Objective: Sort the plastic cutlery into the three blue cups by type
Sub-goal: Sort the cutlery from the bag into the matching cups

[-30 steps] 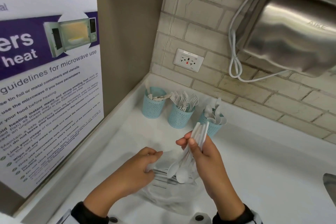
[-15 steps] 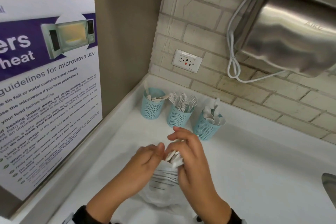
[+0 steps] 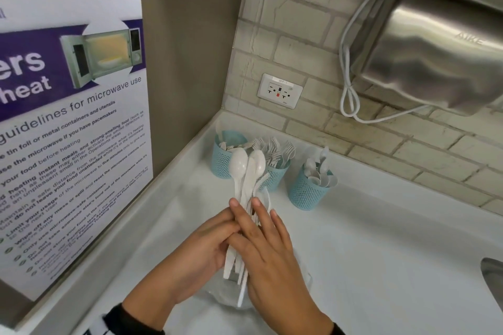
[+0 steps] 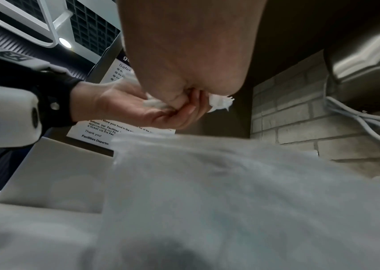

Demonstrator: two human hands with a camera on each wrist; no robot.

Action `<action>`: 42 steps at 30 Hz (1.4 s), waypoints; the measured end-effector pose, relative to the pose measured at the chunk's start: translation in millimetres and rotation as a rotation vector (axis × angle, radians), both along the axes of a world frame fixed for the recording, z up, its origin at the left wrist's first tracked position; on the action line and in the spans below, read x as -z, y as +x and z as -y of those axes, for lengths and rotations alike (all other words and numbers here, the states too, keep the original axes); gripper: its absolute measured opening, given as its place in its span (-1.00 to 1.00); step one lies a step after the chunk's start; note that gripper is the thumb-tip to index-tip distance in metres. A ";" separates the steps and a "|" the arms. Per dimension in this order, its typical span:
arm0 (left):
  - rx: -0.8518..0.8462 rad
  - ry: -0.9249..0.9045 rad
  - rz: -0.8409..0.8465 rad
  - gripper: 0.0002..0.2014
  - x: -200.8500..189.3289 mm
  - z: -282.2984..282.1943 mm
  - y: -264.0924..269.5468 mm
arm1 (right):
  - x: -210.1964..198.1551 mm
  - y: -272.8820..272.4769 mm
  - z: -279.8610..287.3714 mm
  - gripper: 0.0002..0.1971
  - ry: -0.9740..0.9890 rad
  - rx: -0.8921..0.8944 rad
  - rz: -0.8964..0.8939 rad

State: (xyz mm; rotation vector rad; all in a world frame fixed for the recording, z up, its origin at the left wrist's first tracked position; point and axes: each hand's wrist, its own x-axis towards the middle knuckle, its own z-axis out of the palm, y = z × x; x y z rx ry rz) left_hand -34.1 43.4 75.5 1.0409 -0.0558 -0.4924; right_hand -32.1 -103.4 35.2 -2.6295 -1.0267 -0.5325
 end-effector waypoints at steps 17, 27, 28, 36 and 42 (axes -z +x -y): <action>-0.189 0.344 0.178 -0.75 27.8 9.6 7.6 | -0.2 -7.8 -4.0 -0.58 0.773 0.197 -0.188; -0.178 0.392 0.221 -0.83 22.0 9.6 4.2 | -27.5 14.2 9.8 -0.90 1.139 0.293 -0.846; -0.176 0.400 0.222 -0.82 21.9 9.6 3.8 | -28.1 15.6 11.2 -0.92 1.182 0.289 -0.850; -0.153 0.508 0.250 -0.81 20.0 11.4 2.5 | -31.8 29.0 23.4 -0.93 1.322 0.332 -0.724; -0.091 0.347 0.087 -0.75 20.5 2.5 6.5 | -40.5 38.9 31.1 -0.61 1.522 0.177 -1.101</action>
